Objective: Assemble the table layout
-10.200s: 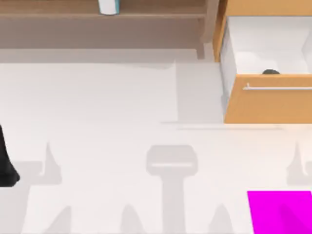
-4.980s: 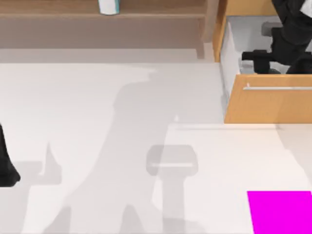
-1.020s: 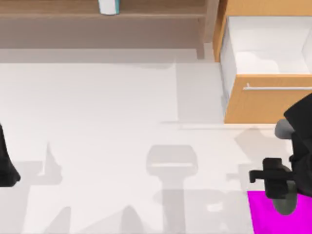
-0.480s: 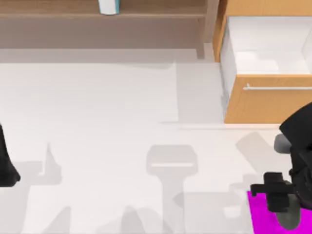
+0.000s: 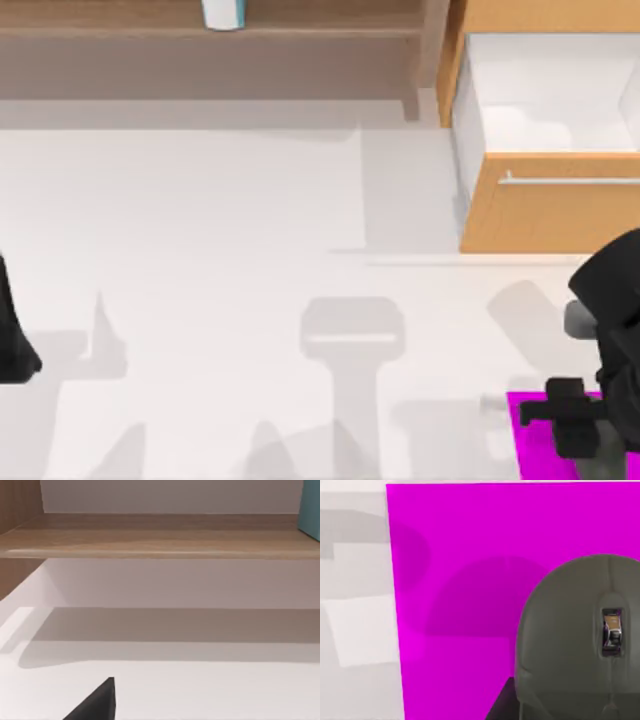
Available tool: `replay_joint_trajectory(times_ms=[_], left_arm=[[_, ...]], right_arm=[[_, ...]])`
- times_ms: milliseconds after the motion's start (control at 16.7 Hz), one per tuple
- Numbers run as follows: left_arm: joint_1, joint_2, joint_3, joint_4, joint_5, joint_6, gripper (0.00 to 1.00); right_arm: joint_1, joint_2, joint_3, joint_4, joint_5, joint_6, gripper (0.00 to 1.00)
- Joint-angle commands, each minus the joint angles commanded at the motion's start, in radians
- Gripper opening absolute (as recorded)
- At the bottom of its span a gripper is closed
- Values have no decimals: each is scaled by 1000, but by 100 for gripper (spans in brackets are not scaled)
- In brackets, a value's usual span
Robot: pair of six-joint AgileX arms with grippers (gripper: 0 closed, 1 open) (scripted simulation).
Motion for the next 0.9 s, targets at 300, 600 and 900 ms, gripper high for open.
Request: replay_joint_trajectory(times_ms=[300,600,900], left_arm=[[0,0,0,0,0,0,100],[0,0,0,0,0,0,100],[0,0,0,0,0,0,100]], right_arm=[[0,0,0,0,0,0,38],[0,0,0,0,0,0,75],[0,0,0,0,0,0,100]])
